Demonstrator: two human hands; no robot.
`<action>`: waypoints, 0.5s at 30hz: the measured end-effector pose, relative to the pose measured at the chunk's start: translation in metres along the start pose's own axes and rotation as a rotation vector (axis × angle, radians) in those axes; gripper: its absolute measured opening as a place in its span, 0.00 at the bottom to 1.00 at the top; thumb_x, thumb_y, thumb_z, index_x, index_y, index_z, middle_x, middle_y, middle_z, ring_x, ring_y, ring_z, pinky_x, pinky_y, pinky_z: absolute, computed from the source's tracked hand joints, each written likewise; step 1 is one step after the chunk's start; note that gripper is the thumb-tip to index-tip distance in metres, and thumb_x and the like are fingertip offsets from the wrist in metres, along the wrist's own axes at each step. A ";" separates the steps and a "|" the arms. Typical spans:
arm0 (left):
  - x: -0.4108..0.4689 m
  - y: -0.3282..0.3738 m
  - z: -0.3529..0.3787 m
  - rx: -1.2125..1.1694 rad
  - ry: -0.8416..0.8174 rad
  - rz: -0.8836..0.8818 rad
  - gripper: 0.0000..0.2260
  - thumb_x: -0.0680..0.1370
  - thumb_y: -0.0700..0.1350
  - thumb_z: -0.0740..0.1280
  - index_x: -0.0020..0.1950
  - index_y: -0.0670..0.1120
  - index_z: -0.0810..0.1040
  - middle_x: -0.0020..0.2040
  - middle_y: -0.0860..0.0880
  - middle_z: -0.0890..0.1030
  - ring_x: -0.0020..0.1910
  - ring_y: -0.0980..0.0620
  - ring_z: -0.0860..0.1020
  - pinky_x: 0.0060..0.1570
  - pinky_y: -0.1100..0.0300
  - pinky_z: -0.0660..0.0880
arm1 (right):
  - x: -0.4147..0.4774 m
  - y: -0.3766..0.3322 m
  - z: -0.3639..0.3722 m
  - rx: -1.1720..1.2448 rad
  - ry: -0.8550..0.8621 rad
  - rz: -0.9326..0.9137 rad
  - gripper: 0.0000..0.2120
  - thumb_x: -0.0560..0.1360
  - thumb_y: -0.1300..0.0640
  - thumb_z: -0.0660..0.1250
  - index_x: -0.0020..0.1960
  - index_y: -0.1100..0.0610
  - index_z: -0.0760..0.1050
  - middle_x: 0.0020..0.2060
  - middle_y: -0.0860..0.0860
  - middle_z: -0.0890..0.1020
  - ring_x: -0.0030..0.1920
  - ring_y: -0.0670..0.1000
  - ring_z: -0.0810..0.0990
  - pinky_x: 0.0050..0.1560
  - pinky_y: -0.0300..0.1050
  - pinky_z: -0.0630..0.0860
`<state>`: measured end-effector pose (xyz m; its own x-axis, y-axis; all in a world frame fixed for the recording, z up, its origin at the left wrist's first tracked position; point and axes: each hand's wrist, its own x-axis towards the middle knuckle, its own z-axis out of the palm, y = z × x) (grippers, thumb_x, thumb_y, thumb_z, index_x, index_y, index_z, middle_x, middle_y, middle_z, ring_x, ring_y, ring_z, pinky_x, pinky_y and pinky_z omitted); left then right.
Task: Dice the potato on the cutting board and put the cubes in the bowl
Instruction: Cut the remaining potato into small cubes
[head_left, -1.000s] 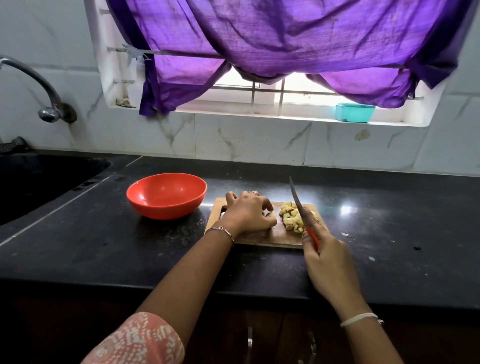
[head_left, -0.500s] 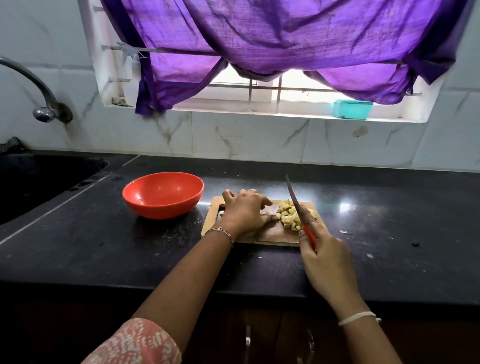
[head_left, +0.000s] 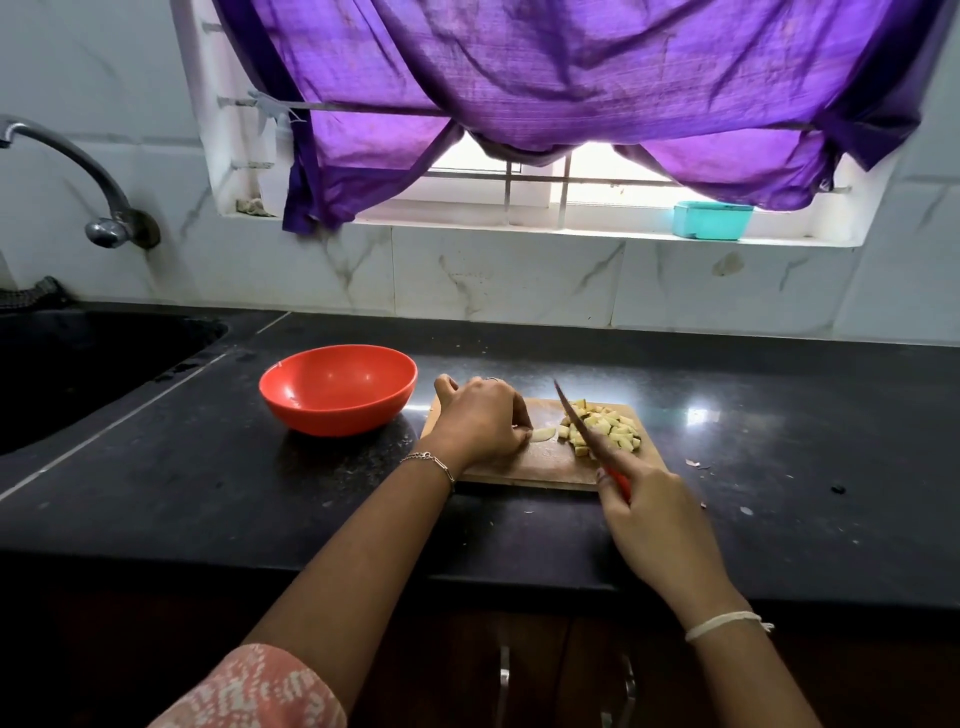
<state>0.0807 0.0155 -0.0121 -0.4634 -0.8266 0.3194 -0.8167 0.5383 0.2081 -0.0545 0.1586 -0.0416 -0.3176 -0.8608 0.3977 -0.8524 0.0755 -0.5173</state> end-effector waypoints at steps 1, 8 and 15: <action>-0.002 -0.001 0.000 -0.003 0.005 0.000 0.07 0.76 0.55 0.67 0.49 0.56 0.83 0.51 0.58 0.79 0.58 0.53 0.72 0.57 0.49 0.56 | -0.001 -0.003 -0.001 -0.041 -0.024 -0.002 0.24 0.79 0.52 0.61 0.68 0.29 0.64 0.69 0.51 0.69 0.47 0.52 0.80 0.47 0.43 0.77; -0.011 -0.005 0.005 -0.021 0.062 -0.001 0.09 0.76 0.56 0.67 0.51 0.57 0.83 0.54 0.57 0.79 0.59 0.53 0.72 0.58 0.48 0.56 | -0.015 -0.018 -0.009 -0.258 -0.113 -0.008 0.23 0.80 0.51 0.58 0.71 0.33 0.62 0.65 0.51 0.74 0.55 0.54 0.79 0.52 0.49 0.76; -0.014 -0.006 0.008 -0.046 0.077 -0.017 0.09 0.76 0.56 0.66 0.52 0.57 0.83 0.56 0.56 0.78 0.61 0.53 0.72 0.61 0.47 0.56 | -0.018 -0.023 -0.012 -0.286 -0.137 -0.016 0.24 0.80 0.50 0.56 0.73 0.31 0.57 0.62 0.51 0.76 0.55 0.54 0.78 0.50 0.48 0.74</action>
<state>0.0898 0.0228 -0.0253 -0.4205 -0.8214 0.3853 -0.8064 0.5330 0.2561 -0.0344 0.1785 -0.0276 -0.2610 -0.9212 0.2884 -0.9453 0.1833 -0.2699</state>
